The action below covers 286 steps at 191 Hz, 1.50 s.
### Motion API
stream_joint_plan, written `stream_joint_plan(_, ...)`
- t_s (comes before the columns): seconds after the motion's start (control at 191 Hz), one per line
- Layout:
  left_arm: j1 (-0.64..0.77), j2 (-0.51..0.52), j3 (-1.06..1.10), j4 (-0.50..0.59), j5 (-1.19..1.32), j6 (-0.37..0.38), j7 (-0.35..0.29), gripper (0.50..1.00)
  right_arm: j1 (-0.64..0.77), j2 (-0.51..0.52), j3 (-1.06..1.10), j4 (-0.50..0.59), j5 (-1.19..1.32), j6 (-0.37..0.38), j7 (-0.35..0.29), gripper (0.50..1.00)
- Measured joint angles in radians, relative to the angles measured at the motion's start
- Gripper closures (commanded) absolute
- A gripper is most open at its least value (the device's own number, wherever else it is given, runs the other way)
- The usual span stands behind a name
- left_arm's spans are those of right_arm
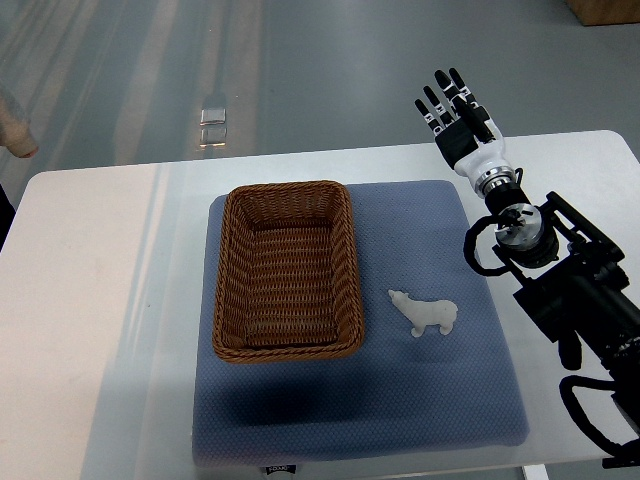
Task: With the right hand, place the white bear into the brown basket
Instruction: 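Raise the right hand and swing it over the cushion toward the bear, then lower the right hand down onto the white polar bear figurine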
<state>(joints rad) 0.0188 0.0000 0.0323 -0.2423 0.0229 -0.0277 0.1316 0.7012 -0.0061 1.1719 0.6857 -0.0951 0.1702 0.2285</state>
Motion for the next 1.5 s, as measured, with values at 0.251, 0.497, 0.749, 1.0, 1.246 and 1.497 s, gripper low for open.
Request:
stream_joint_plan(0.251,0.000,0.000,0.002,0.000,0.000,0.000,0.000,0.500,0.005,-0.004,-0.027,0.000,-0.007,-0.001,-0.001,0.574)
stream_joint_plan(0.497,0.000,0.000,-0.002,0.002,0.000,0.000,0.000,0.500,0.030,-0.051,-0.138,0.019,-0.060,0.031,-0.005,0.574)
stream_joint_plan(0.749,-0.002,0.000,-0.002,0.001,0.000,0.000,0.000,0.500,0.097,-0.227,-0.342,0.170,-0.283,0.133,-0.067,0.576)
stream_joint_plan(1.0,-0.009,0.000,-0.002,0.001,0.000,-0.012,0.000,0.500,0.390,-0.481,-0.723,0.313,-0.611,0.289,-0.136,0.574)
stream_joint_plan(1.246,-0.015,0.000,-0.002,0.001,0.003,-0.021,0.000,0.500,0.827,-0.662,-1.207,0.533,-0.639,0.435,-0.394,0.574)
stream_joint_plan(1.497,-0.025,0.000,-0.002,0.001,0.003,-0.032,0.000,0.500,0.993,-0.760,-1.365,0.757,-0.616,0.441,-0.514,0.579)
